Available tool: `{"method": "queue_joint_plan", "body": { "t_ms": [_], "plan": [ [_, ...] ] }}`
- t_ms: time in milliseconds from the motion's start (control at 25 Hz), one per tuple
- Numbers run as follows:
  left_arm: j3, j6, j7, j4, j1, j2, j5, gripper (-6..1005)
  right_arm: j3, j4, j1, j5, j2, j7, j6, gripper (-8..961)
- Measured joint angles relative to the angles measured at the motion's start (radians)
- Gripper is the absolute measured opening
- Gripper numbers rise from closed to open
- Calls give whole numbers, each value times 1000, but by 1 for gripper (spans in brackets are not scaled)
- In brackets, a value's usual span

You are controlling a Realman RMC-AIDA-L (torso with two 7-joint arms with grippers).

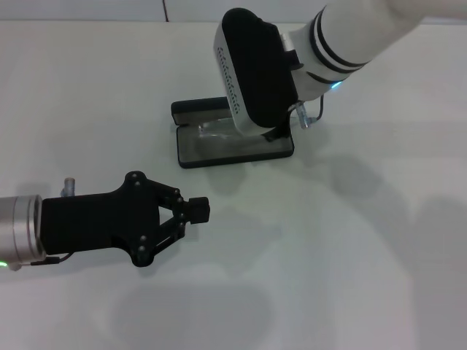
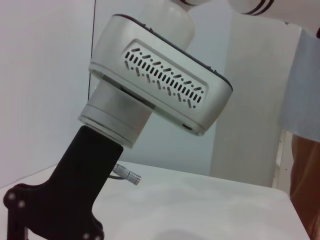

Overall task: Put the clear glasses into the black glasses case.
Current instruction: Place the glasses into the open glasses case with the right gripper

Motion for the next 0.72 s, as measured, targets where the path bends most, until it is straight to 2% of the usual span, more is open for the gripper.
{"method": "queue_joint_plan", "body": {
  "t_ms": [720],
  "plan": [
    [0, -2, 1, -3, 2, -6, 0, 43, -68, -11, -18, 2, 0, 18, 70, 49]
  ]
}}
